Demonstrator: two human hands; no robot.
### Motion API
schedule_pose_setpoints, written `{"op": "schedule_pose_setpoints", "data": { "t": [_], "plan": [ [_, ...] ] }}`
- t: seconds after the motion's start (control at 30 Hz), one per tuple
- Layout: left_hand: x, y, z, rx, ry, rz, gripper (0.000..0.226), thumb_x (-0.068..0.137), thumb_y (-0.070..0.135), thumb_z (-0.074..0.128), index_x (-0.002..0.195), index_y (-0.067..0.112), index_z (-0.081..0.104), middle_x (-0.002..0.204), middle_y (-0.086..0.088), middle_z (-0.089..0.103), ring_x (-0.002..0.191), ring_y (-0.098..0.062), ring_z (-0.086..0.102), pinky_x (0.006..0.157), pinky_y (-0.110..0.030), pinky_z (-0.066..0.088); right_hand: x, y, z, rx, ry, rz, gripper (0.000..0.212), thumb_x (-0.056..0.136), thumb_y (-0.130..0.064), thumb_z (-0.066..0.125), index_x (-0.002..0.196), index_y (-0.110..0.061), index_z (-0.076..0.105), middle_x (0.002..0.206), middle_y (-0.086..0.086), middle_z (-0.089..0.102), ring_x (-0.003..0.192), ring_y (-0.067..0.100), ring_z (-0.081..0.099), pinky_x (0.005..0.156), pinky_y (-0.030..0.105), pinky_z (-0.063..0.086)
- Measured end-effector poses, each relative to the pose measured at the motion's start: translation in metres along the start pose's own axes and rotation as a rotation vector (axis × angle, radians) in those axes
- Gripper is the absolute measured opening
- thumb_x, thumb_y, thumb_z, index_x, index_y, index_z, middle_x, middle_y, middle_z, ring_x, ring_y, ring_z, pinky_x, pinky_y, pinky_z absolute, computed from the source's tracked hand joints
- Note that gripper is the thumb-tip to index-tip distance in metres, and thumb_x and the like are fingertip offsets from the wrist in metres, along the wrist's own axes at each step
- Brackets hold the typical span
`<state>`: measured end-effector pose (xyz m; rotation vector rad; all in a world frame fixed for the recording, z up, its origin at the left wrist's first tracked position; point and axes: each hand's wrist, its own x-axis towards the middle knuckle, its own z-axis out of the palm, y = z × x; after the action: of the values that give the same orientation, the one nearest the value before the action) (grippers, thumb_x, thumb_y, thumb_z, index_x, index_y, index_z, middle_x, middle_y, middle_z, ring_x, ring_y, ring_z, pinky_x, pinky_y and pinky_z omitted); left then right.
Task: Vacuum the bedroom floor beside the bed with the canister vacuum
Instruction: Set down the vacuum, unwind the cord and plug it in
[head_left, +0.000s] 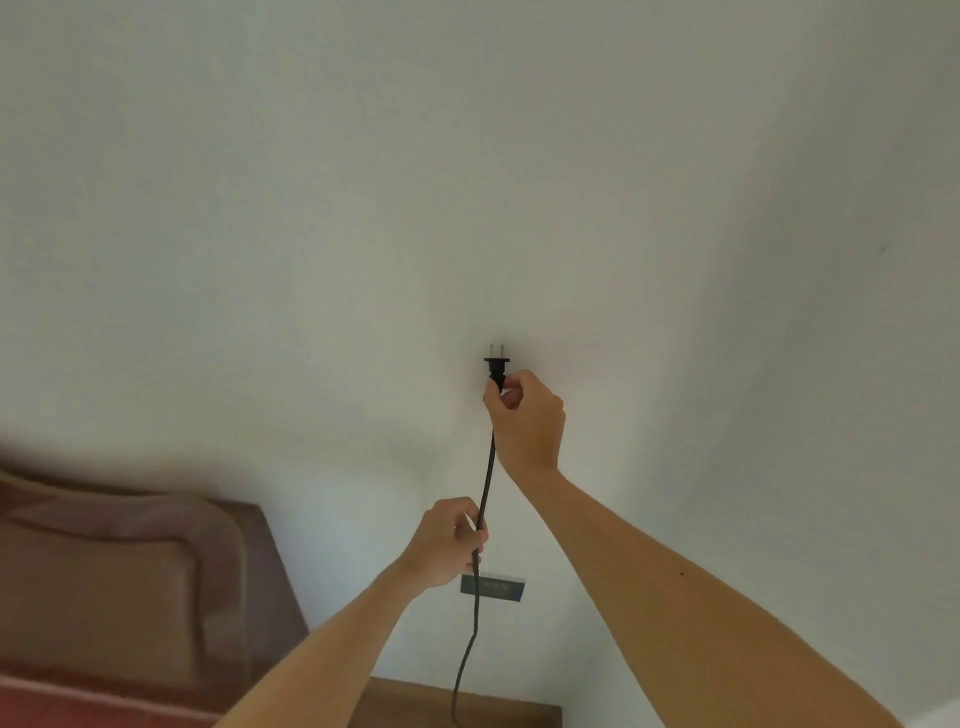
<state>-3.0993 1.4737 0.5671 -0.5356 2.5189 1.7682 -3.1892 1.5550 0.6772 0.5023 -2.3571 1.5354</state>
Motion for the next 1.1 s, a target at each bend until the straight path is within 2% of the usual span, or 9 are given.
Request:
{"op": "schedule_pose_setpoints", "data": {
  "t": [0.17,0.37,0.43,0.53,0.6,0.77,0.87,0.97,1.1],
  "plan": [
    [-0.012,-0.071,0.039,0.003,-0.016,-0.124,0.009,0.095,0.007,0.061,0.093,-0.002,0.061,0.085,-0.022,0.064,0.073,-0.028,0.065,0.074,-0.042,0.063,-0.042,0.076,0.019,-0.019,-0.064,0.124,0.018,0.093,-0.025,0.065,0.082,-0.010,0.063,0.059,-0.009,0.057,0.054,0.011,0.052,0.061,0.029,0.044],
    [-0.022,-0.138,0.082,-0.013,-0.033,-0.233,0.009,0.094,0.011,0.065,0.086,0.007,0.064,0.084,-0.017,0.068,0.084,-0.036,0.070,0.075,-0.045,0.063,-0.083,0.153,0.037,-0.063,-0.150,0.211,0.022,0.093,-0.028,0.065,0.086,-0.008,0.065,0.063,-0.007,0.060,0.062,0.018,0.059,0.066,0.033,0.050],
    [-0.027,-0.156,0.095,-0.036,-0.051,-0.272,0.011,0.095,0.009,0.063,0.084,0.008,0.062,0.083,-0.016,0.067,0.083,-0.034,0.070,0.075,-0.040,0.063,-0.096,0.174,0.043,-0.086,-0.179,0.232,0.022,0.094,-0.028,0.065,0.086,-0.008,0.064,0.063,-0.008,0.058,0.063,0.017,0.059,0.066,0.032,0.049],
    [-0.035,-0.180,0.108,-0.074,-0.074,-0.330,0.016,0.096,0.005,0.060,0.081,0.009,0.060,0.081,-0.012,0.064,0.075,-0.022,0.066,0.068,-0.027,0.060,-0.116,0.202,0.053,-0.120,-0.226,0.270,0.022,0.094,-0.028,0.064,0.087,-0.008,0.064,0.064,-0.009,0.056,0.064,0.017,0.058,0.066,0.032,0.049],
    [-0.040,-0.196,0.114,-0.081,-0.082,-0.363,0.015,0.096,0.005,0.061,0.081,0.009,0.060,0.081,-0.011,0.064,0.074,-0.019,0.066,0.067,-0.025,0.059,-0.128,0.218,0.060,-0.132,-0.253,0.300,0.022,0.095,-0.028,0.063,0.086,-0.008,0.063,0.064,-0.011,0.054,0.065,0.016,0.057,0.066,0.031,0.048],
    [-0.045,-0.238,0.129,-0.090,-0.080,-0.418,0.019,0.095,0.005,0.063,0.077,0.012,0.060,0.079,-0.010,0.065,0.075,-0.021,0.068,0.072,-0.034,0.062,-0.155,0.252,0.082,-0.134,-0.309,0.357,0.024,0.094,-0.031,0.063,0.087,-0.008,0.064,0.065,-0.013,0.055,0.065,0.013,0.056,0.067,0.031,0.048],
    [-0.045,-0.266,0.135,-0.105,-0.078,-0.449,0.016,0.095,0.005,0.063,0.079,0.009,0.060,0.080,-0.010,0.065,0.076,-0.021,0.069,0.071,-0.032,0.062,-0.171,0.276,0.099,-0.146,-0.314,0.383,0.025,0.094,-0.033,0.063,0.087,-0.009,0.065,0.069,-0.004,0.062,0.068,0.018,0.060,0.069,0.034,0.050],
    [-0.046,-0.296,0.144,-0.134,-0.074,-0.456,0.009,0.094,0.006,0.064,0.086,0.002,0.062,0.082,-0.012,0.066,0.076,-0.020,0.069,0.070,-0.030,0.062,-0.185,0.301,0.114,-0.179,-0.323,0.381,0.026,0.094,-0.034,0.063,0.088,-0.009,0.066,0.071,-0.002,0.063,0.067,0.015,0.058,0.067,0.029,0.048],
    [-0.043,-0.330,0.154,-0.199,-0.056,-0.463,0.009,0.093,0.007,0.066,0.089,0.000,0.063,0.084,-0.014,0.067,0.081,-0.026,0.071,0.073,-0.035,0.063,-0.195,0.330,0.134,-0.196,-0.321,0.381,0.028,0.094,-0.033,0.064,0.081,-0.009,0.065,0.069,-0.002,0.063,0.064,0.013,0.055,0.062,0.023,0.041]
  ]
}}
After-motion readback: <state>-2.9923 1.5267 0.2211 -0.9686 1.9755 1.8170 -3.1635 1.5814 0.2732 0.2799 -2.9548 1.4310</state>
